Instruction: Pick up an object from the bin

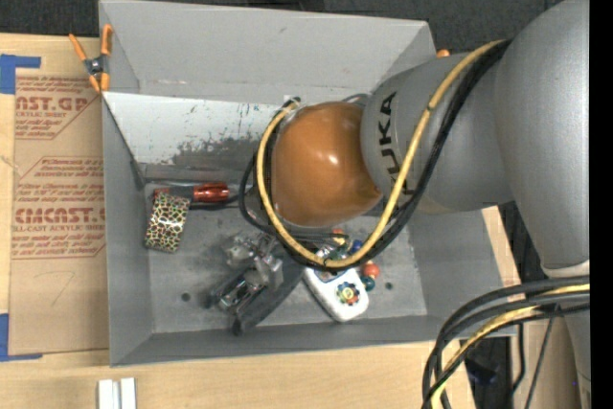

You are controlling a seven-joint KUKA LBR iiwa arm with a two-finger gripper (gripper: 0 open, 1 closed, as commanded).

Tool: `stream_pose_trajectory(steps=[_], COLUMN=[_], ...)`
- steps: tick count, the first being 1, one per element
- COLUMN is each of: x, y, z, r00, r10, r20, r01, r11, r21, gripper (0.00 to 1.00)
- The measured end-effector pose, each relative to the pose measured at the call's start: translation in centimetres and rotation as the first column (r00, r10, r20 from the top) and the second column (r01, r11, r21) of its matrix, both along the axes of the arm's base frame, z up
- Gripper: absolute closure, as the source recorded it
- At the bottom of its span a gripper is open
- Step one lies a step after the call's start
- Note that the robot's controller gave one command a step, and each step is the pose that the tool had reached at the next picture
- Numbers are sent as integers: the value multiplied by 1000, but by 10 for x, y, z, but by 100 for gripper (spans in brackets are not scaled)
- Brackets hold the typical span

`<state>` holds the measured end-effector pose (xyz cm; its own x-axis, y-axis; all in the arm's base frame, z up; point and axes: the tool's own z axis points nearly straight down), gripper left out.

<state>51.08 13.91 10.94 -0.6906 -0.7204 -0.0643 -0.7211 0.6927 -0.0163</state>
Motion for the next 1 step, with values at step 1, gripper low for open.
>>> stream_pose_trajectory(steps=[1], x=[6], y=[0], z=[86], r00=[990], r10=[-140], r20=[-31], r01=[140], r11=[990], r21=[-6], gripper=[100])
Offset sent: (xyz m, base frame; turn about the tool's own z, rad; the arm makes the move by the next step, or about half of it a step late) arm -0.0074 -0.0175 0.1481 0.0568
